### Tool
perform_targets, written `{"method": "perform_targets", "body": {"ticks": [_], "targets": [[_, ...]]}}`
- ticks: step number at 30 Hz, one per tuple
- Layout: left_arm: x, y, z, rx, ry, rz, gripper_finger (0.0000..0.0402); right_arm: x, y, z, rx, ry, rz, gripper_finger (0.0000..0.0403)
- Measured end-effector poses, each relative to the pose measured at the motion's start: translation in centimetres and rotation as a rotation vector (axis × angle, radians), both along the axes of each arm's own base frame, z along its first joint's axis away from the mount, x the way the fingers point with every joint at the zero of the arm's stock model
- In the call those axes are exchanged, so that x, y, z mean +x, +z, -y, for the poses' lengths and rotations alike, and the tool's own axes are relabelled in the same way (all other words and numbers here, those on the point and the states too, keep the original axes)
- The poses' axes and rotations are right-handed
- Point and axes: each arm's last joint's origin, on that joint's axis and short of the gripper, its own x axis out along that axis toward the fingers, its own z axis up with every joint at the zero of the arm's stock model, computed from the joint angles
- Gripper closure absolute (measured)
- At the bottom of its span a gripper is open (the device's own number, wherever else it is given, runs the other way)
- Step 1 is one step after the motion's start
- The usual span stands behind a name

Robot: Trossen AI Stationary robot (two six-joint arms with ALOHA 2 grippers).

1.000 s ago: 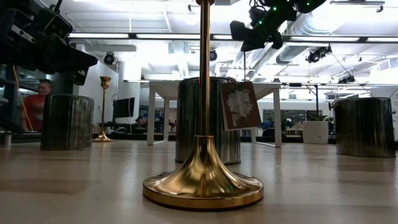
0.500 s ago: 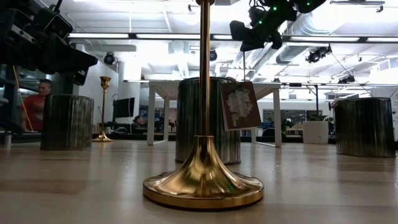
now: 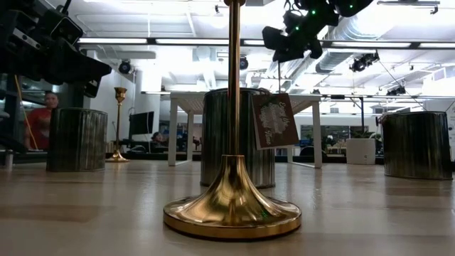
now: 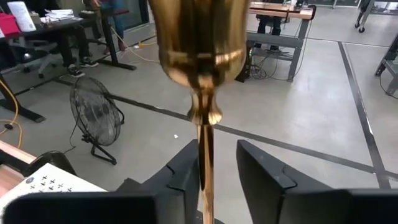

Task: Pick & Place candle stick holders
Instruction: Put the top right gold candle holder on the shelf, then put the bottom center gold candle holder on the shelf

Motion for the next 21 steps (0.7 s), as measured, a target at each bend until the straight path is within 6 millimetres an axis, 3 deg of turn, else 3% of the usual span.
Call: {"method": "perform_targets", "body": {"ticks": [12,21], "targets": [[0.0,0.0,0.0,0.0,0.0,0.0,0.0402,-0.01,0.0,-0.04,0.001,-0.002,-0.003,0.02],[0.0,0.0,0.0,0.0,0.0,0.0,0.0402,-0.23,-0.01,-0.53,0.021,0.004,-0.034,0.0182]]}}
